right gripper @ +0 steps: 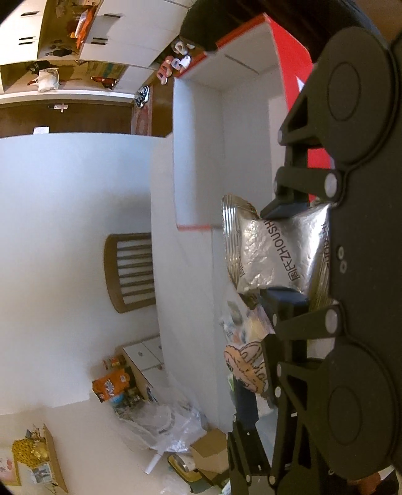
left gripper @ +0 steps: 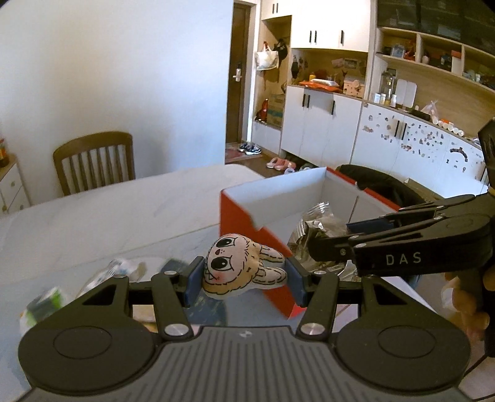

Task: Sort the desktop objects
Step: 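Carry the keychain and foil bag with both tools into the red shoebox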

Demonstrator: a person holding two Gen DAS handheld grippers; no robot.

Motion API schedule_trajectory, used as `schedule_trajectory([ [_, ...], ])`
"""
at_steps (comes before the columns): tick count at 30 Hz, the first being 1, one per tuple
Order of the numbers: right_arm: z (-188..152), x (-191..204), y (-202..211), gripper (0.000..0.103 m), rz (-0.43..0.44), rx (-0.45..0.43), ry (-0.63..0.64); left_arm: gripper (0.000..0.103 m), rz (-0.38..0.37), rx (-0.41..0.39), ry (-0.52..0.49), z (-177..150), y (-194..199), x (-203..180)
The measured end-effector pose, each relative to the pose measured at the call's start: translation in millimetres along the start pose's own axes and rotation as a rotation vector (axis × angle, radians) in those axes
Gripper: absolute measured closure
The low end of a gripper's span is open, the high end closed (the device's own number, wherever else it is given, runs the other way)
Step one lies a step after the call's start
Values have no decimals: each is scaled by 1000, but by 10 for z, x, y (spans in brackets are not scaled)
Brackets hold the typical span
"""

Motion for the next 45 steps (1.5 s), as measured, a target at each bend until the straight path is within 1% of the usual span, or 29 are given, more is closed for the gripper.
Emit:
schedule_trajectory([
  [5, 104, -351, 37, 57, -15, -19, -10, 48, 0, 4, -25, 196, -202, -220],
  [13, 216, -831, 0, 57, -44, -33, -21, 48, -12, 42, -88, 429, -593, -498],
  [21, 278, -1274, -125, 57, -88, -22, -46, 48, -48, 91, -149, 620, -1051, -640],
  [26, 318, -1485, -266, 57, -113, -8, -45, 48, -65, 141, -179, 729, -1395, -684],
  [31, 341, -1625, -454, 57, -124, 23, -43, 48, -78, 204, -214, 757, -1731, -703],
  [35, 330, -1685, -641, 57, -132, 58, -29, 48, -93, 243, -253, 759, -1943, -804],
  [38, 288, -1740, -793, 57, -133, 100, -27, 48, -107, 285, -269, 726, -2109, -865],
  [41, 246, -1791, -912, 57, -139, 139, -20, 48, -109, 331, -288, 670, -2256, -892],
  [45, 199, -1824, -1043, 57, -127, 199, -12, 48, -111, 396, -316, 598, -2430, -916],
])
Point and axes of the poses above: each gripper's, at about its wrist camera, not at the fingertips, and y roughly against the way its jaws point, x to its left, z to its top, the point moved 6 cm from there along -y, roughly the way its jaws point, and after that the axes turned 4 degrees about x, right-handed, at the moved point
